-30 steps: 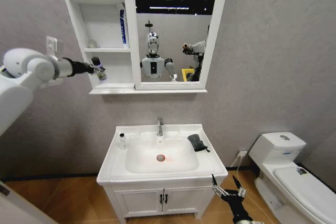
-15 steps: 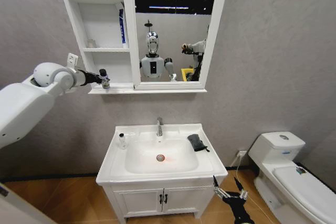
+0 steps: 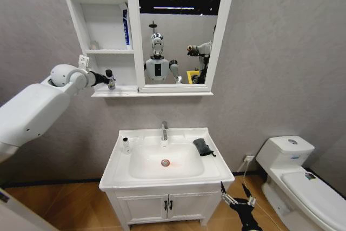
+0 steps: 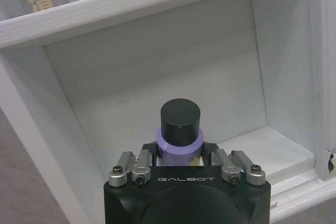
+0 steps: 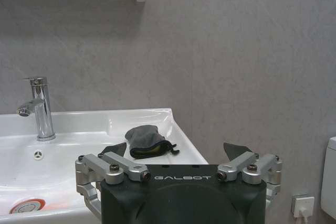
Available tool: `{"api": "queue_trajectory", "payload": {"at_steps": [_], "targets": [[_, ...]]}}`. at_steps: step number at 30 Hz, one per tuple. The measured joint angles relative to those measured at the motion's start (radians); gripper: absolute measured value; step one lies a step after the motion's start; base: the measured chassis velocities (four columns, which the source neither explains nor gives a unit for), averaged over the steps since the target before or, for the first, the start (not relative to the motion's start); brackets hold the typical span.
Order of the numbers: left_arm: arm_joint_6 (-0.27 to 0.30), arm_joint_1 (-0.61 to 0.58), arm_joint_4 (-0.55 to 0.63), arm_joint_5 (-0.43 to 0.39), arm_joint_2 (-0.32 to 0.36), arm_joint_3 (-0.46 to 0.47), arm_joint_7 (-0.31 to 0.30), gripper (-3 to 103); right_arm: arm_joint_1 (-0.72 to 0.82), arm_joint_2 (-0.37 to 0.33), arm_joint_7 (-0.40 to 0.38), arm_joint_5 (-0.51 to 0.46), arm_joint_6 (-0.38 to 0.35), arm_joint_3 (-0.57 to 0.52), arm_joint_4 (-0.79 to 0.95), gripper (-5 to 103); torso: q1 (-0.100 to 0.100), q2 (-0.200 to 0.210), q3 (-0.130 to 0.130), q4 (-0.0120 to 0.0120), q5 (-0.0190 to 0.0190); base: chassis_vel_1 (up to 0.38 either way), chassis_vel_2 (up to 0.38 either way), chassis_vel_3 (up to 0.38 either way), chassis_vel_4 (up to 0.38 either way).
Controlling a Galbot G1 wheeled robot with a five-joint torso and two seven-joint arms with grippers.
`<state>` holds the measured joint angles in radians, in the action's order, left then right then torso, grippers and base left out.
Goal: Move facial cleanser and shampoo from washbasin to cabinet, then wipe washbasin with towel.
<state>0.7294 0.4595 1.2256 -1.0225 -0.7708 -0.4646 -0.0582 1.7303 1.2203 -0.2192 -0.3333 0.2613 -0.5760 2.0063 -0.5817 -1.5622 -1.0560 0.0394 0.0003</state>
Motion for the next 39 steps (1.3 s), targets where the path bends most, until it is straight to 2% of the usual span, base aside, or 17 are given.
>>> {"api": "queue_trajectory", "payload": {"at_steps": [2, 3, 5, 6, 8, 11, 25, 39], "targets": [[0.002, 0.022, -0.047, 0.006, -0.053, -0.018, -0.01, 45, 0.001, 0.0, 0.0, -0.006, 0.005, -0.003, -0.01, 100, 0.0, 0.0, 0.0, 0.0003, -0.0001, 0.0, 0.0, 0.0, 0.0], [0.008, 0.024, -0.06, 0.012, -0.064, -0.022, -0.009, 51, 0.001, 0.0, 0.0, -0.008, 0.007, -0.004, -0.012, 100, 0.0, 0.0, 0.0, 0.0003, -0.0001, 0.0, 0.0, 0.0, 0.0], [0.008, 0.024, -0.067, 0.016, -0.07, -0.023, -0.009, 51, 0.001, 0.0, 0.0, -0.01, 0.008, -0.005, -0.013, 100, 0.0, 0.0, 0.0, 0.0002, -0.0012, 0.0, 0.0, 0.0, 0.0], [0.008, 0.025, -0.077, 0.02, -0.077, -0.023, -0.009, 56, 0.001, 0.0, 0.0, -0.011, 0.009, -0.006, -0.014, 100, 0.0, 0.0, 0.0, 0.0004, -0.0009, 0.0, 0.0, 0.0, 0.0], [0.008, 0.025, -0.082, 0.02, -0.078, -0.021, -0.009, 58, 0.001, 0.0, 0.0, -0.013, 0.01, -0.006, -0.016, 100, 0.0, 0.0, 0.0, 0.0005, -0.0003, 0.0, 0.0, 0.0, 0.0], [0.008, 0.033, -0.09, 0.016, -0.063, -0.015, -0.006, 43, 0.0, -0.004, -0.001, -0.014, 0.011, -0.006, -0.02, 100, 0.0, 0.0, 0.0, -0.0001, -0.0005, 0.0, 0.0, 0.0, 0.0], [0.007, 0.041, -0.101, -0.021, -0.041, -0.009, -0.039, 42, -0.01, -0.009, -0.001, -0.009, 0.004, 0.003, -0.017, 100, 0.0, 0.0, 0.0, 0.0002, -0.0003, 0.0, 0.0, 0.0, 0.0], [0.006, 0.024, -0.078, -0.124, -0.003, -0.016, -0.138, 42, -0.012, -0.008, -0.001, -0.005, -0.001, 0.007, -0.015, 100, 0.0, 0.0, 0.0, 0.0001, -0.0003, 0.0, 0.0, 0.0, 0.0]]}}
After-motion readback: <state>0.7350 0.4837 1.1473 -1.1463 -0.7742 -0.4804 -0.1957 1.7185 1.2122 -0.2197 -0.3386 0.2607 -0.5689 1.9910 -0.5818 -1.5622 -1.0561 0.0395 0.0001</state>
